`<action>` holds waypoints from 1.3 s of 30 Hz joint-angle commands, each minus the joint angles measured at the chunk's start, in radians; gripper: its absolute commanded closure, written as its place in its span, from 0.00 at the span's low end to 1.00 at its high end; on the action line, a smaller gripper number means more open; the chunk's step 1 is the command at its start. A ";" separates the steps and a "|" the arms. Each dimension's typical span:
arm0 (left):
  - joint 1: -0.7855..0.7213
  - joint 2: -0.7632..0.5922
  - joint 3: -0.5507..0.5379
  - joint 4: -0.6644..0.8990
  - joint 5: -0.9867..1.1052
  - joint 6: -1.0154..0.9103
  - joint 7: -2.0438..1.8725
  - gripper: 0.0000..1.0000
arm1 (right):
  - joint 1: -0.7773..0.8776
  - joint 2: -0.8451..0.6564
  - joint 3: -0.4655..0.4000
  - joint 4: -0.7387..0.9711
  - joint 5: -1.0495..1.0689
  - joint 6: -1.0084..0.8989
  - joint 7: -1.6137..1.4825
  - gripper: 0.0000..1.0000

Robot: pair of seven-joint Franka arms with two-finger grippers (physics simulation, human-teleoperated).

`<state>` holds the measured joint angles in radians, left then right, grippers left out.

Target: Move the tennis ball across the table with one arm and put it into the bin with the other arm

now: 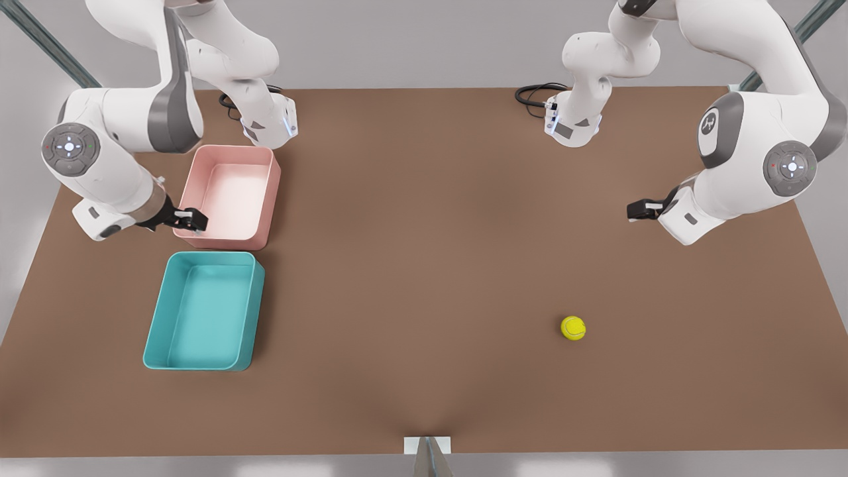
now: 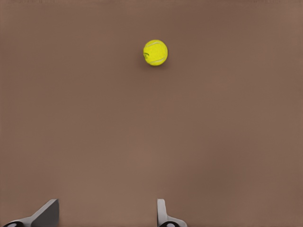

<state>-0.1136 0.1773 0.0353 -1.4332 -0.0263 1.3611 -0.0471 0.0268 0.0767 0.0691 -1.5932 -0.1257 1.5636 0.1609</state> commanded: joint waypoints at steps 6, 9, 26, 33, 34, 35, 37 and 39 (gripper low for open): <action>0.000 0.126 0.002 0.005 0.006 0.188 0.004 0.65 | -0.007 0.014 -0.006 0.007 0.001 -0.045 -0.078 0.00; 0.000 0.421 -0.003 0.238 0.006 0.207 0.019 0.79 | -0.004 0.037 -0.003 0.013 0.000 -0.039 -0.080 0.00; 0.045 0.643 -0.031 0.120 0.072 0.697 1.782 0.79 | -0.007 0.041 -0.012 0.033 0.018 -0.016 -0.172 0.00; 0.048 0.682 -0.032 0.120 0.109 0.696 1.889 0.79 | -0.007 0.043 -0.012 0.024 0.026 -0.016 -0.175 0.00; 0.048 0.688 -0.032 0.120 0.109 0.697 1.885 0.79 | -0.007 0.043 -0.012 0.024 0.026 -0.016 -0.175 0.00; 0.048 0.688 -0.038 0.120 0.111 0.699 1.883 0.79 | -0.005 0.044 -0.012 0.024 0.026 -0.016 -0.175 0.00; 0.048 0.696 -0.046 0.119 0.109 0.699 1.883 0.79 | -0.005 0.044 -0.012 0.025 0.026 -0.014 -0.175 0.00; 0.048 0.700 -0.046 0.119 0.111 0.699 1.885 0.79 | -0.005 0.044 -0.012 0.024 0.029 -0.013 -0.175 0.00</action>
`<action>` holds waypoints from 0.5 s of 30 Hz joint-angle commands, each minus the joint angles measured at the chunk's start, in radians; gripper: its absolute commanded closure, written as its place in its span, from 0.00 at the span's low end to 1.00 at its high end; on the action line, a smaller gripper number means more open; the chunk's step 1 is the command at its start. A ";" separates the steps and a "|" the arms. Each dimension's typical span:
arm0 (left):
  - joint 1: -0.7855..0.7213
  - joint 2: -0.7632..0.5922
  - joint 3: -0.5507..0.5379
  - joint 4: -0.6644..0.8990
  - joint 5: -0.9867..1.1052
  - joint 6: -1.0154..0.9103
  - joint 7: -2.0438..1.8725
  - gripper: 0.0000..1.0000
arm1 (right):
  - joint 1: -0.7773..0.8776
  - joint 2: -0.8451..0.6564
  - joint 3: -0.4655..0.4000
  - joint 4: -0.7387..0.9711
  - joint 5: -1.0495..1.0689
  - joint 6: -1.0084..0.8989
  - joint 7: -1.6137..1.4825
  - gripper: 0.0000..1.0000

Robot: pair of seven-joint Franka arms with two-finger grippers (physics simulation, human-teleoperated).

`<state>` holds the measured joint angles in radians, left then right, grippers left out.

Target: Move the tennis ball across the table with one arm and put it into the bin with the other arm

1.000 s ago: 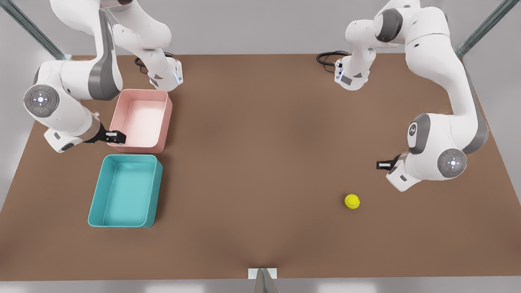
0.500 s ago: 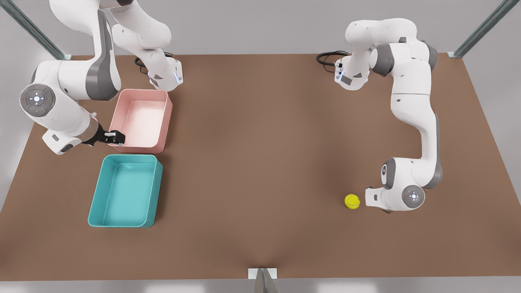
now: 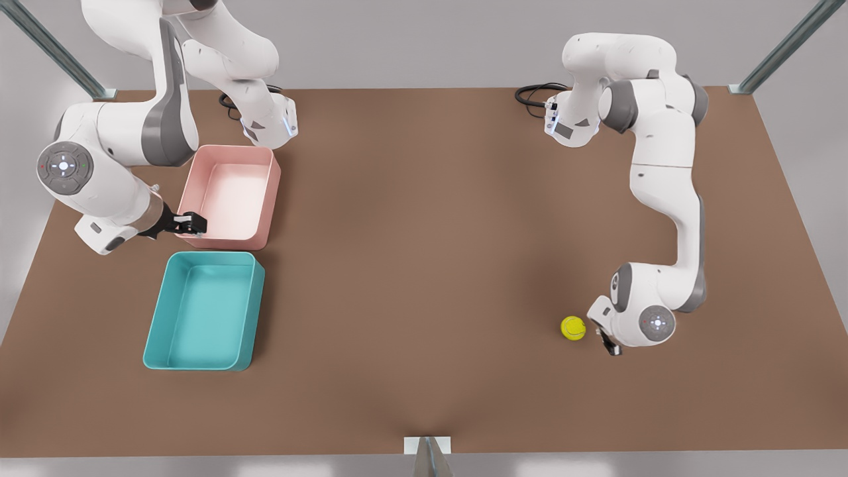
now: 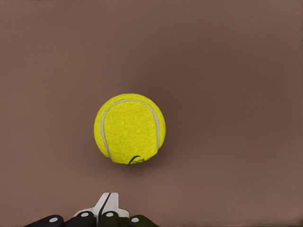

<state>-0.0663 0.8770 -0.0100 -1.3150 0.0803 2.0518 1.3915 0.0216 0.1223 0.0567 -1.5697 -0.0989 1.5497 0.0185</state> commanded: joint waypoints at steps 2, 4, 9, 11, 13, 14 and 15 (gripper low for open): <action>0.000 0.010 -0.001 0.000 0.003 0.001 0.445 0.79 | -0.002 0.000 0.000 0.000 0.010 0.000 -0.031 0.00; 0.000 0.014 -0.001 0.000 0.004 -0.002 0.443 0.79 | -0.002 0.000 0.000 0.000 0.014 0.001 -0.032 0.00; 0.000 0.027 -0.001 0.000 0.003 -0.004 0.362 0.79 | -0.002 0.016 0.000 0.002 0.025 -0.002 -0.032 0.00; -0.001 0.031 -0.001 0.000 0.001 -0.004 0.350 0.79 | -0.002 0.016 0.000 0.003 0.025 -0.002 -0.034 0.00; -0.001 0.036 -0.001 0.000 0.003 -0.002 0.322 0.79 | -0.002 0.017 0.000 0.003 0.024 -0.002 -0.032 0.00; -0.003 0.037 -0.001 0.000 0.002 -0.002 0.308 0.79 | -0.002 0.019 0.000 0.003 0.024 -0.002 -0.034 0.00; -0.006 0.037 -0.002 0.000 0.003 -0.002 0.299 0.79 | -0.002 0.019 0.000 0.003 0.024 -0.003 -0.034 0.00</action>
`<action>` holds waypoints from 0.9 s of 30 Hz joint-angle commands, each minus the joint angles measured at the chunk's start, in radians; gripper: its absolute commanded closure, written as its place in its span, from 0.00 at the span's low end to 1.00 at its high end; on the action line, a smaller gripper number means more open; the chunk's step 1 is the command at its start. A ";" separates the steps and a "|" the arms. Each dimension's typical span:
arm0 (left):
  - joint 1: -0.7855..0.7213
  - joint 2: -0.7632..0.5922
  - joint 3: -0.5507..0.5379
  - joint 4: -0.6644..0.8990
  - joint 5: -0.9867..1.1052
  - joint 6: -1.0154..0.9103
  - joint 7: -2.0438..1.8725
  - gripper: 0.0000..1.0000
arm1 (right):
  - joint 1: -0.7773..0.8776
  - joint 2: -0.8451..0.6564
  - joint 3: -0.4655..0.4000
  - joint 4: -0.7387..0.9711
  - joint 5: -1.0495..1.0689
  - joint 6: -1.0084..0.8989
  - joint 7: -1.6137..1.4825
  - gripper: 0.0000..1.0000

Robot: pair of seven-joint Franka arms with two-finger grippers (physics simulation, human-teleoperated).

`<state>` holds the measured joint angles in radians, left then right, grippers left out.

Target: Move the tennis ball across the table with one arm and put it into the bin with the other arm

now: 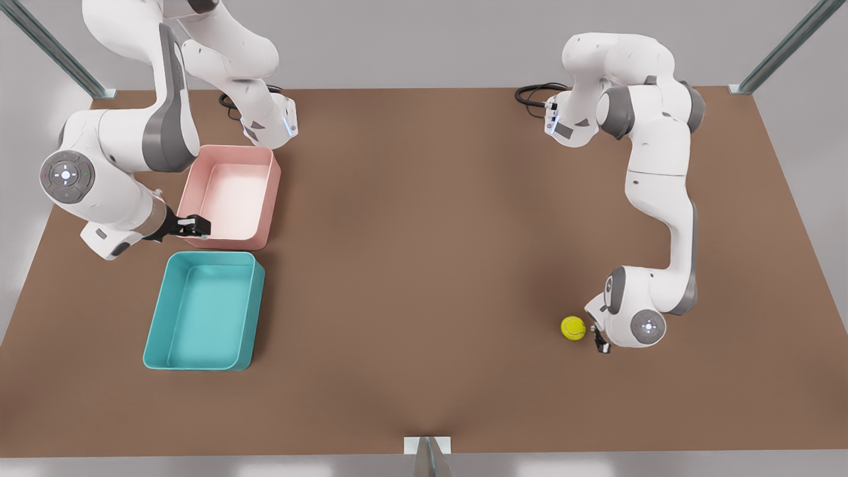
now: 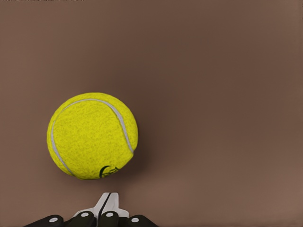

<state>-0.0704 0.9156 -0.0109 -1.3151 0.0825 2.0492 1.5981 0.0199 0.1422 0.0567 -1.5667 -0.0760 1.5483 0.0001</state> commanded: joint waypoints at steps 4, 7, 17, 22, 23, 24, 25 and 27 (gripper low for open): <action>-0.150 0.002 0.000 0.014 0.003 -0.003 -0.211 0.79 | 0.000 0.005 0.000 0.002 0.002 -0.001 -0.015 0.00; -0.353 0.003 -0.001 0.068 -0.004 -0.058 -0.751 0.79 | 0.000 0.010 0.000 0.004 0.002 -0.001 -0.015 0.00; -0.023 -0.478 0.114 0.099 -0.026 -0.810 -1.304 0.00 | 0.002 0.026 0.000 0.020 0.008 -0.005 -0.009 0.00; -0.083 -0.690 0.183 -0.075 -0.141 -0.742 -1.765 0.00 | 0.002 0.034 0.000 0.034 0.008 -0.008 -0.008 0.00; -0.080 -0.689 0.183 -0.075 -0.142 -0.742 -1.765 0.00 | 0.002 0.036 0.000 0.033 0.008 -0.008 -0.008 0.00; -0.080 -0.690 0.180 -0.076 -0.144 -0.750 -1.765 0.00 | 0.003 0.048 0.002 0.031 -0.004 -0.004 -0.025 0.00; -0.083 -0.693 0.134 -0.076 -0.135 -0.768 -1.771 0.00 | 0.017 0.077 0.006 0.031 -0.016 0.004 -0.028 0.00; -0.078 -0.701 0.126 -0.075 -0.138 -0.774 -1.767 0.00 | 0.026 0.149 0.009 0.043 -0.025 0.036 -0.075 0.00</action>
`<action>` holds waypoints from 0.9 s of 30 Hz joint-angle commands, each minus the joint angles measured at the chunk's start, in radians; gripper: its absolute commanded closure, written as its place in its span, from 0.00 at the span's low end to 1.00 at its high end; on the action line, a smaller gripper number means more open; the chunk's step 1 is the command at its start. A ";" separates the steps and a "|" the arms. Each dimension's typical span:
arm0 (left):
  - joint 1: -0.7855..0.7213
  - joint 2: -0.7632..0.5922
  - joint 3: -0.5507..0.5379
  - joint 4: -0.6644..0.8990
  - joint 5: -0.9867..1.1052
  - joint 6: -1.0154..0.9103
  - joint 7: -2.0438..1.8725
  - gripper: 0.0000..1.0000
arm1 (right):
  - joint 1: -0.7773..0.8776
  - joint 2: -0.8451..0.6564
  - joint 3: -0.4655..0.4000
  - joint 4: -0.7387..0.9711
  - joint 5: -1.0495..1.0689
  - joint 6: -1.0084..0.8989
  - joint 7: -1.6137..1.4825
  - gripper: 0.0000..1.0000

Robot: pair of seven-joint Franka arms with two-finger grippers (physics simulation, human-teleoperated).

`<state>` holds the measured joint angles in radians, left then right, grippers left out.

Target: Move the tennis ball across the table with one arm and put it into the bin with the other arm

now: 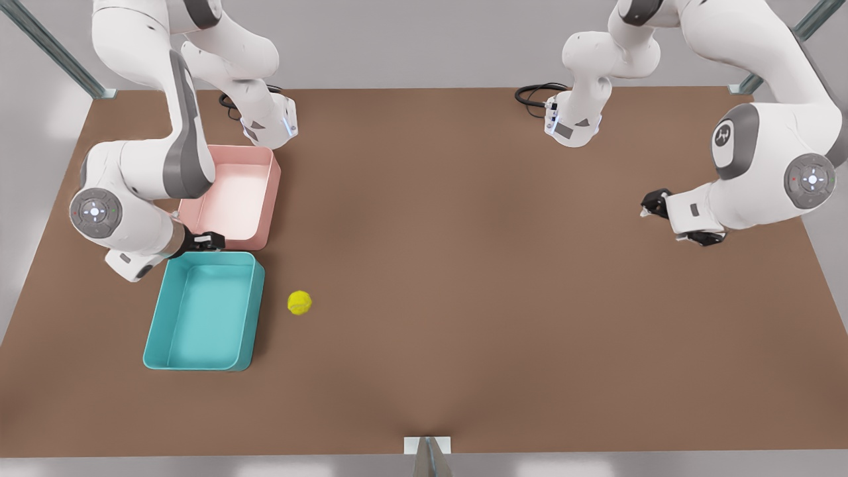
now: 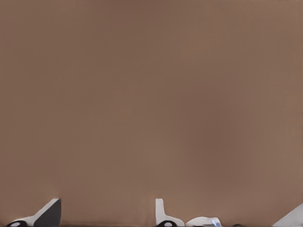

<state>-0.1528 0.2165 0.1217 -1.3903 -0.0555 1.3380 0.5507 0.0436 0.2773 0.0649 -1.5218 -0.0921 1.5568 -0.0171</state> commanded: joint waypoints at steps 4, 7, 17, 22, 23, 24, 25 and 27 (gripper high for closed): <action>0.007 -0.008 -0.004 0.001 0.005 -0.057 -0.718 0.00 | -0.005 0.117 0.001 0.022 -0.066 0.091 -0.282 0.00; 0.007 -0.008 -0.004 0.001 0.005 -0.057 -0.718 0.00 | -0.001 0.151 0.001 -0.006 -0.064 0.143 -0.348 0.00; 0.033 -0.003 -0.005 -0.001 -0.003 -0.053 -0.716 0.00 | 0.078 0.168 0.006 -0.156 -0.055 0.305 -0.586 0.00; 0.033 -0.005 -0.005 0.001 -0.001 -0.045 -0.716 0.00 | 0.116 0.160 0.006 -0.198 -0.084 0.437 -0.831 0.00; 0.033 -0.005 -0.007 -0.001 -0.003 -0.046 -0.716 0.00 | 0.121 0.160 0.006 -0.202 -0.084 0.457 -0.850 0.00; 0.033 -0.005 -0.005 -0.001 -0.003 -0.046 -0.716 0.00 | 0.122 0.161 0.006 -0.210 -0.095 0.496 -0.891 0.00; 0.033 -0.003 -0.005 -0.001 -0.003 -0.046 -0.716 0.00 | 0.121 0.164 0.004 -0.210 -0.103 0.520 -0.932 0.00; 0.033 -0.003 -0.007 -0.004 -0.003 -0.046 -0.716 0.00 | 0.119 0.174 0.006 -0.213 -0.120 0.549 -0.960 0.00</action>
<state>-0.1198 0.2148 0.1155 -1.3943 -0.0584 1.2911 -0.0064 0.1629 0.4495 0.0699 -1.7365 -0.1955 2.0001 -0.5203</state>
